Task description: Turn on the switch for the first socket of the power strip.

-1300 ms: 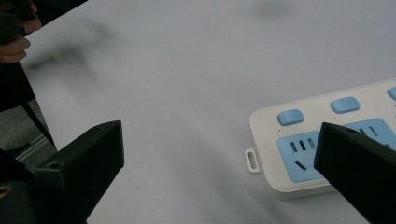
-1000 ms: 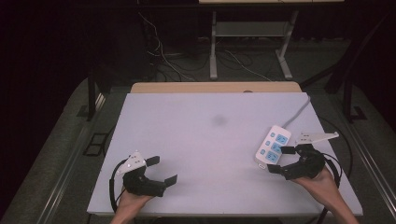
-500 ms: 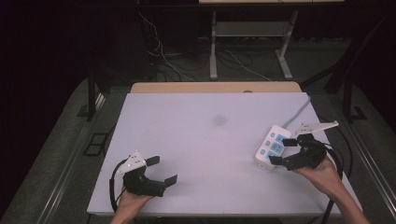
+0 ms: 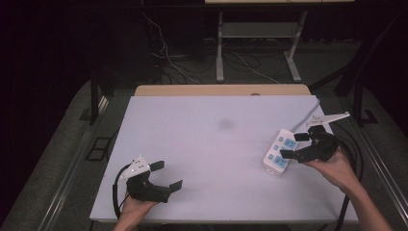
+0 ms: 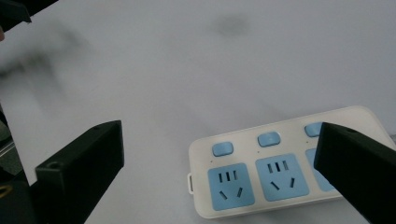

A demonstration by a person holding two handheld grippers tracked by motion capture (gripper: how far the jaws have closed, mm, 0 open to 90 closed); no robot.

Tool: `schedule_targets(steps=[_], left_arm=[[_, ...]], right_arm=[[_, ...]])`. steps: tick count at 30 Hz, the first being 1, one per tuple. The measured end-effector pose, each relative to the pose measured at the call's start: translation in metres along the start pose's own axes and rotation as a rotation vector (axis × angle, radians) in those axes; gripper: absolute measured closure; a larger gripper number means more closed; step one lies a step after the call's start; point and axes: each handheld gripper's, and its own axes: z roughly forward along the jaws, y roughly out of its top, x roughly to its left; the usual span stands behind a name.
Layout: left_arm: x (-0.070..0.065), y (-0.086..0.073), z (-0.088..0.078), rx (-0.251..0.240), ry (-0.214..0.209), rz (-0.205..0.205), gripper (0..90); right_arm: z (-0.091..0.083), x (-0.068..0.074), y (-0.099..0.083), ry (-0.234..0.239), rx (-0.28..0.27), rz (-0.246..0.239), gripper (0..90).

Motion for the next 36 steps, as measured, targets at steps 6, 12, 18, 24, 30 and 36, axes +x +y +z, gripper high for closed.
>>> schedule_targets(steps=[6,12,18,24,30,36], left_arm=[[0.000,0.000,0.000,-0.001,-0.001,0.000,0.0],[0.000,0.000,0.000,-0.001,-0.001,-0.001,0.0],[0.000,0.000,0.000,0.001,-0.001,0.000,0.0],[0.001,0.000,0.000,-0.002,-0.001,-0.001,0.0],[0.000,0.000,0.000,-0.001,-0.001,0.000,0.0],[0.001,0.000,0.000,-0.002,-0.002,0.001,0.0]], right_arm=[[0.002,-0.009,0.007,-0.012,0.012,0.007,1.4],[0.003,-0.016,0.014,-0.020,0.018,0.011,1.4],[0.009,-0.024,0.022,-0.031,0.041,0.017,1.4],[0.018,-0.031,0.025,-0.031,0.057,0.030,1.4],[0.025,-0.037,0.026,-0.041,0.066,0.044,1.4],[0.029,-0.044,0.025,-0.072,0.062,0.067,14.9]])
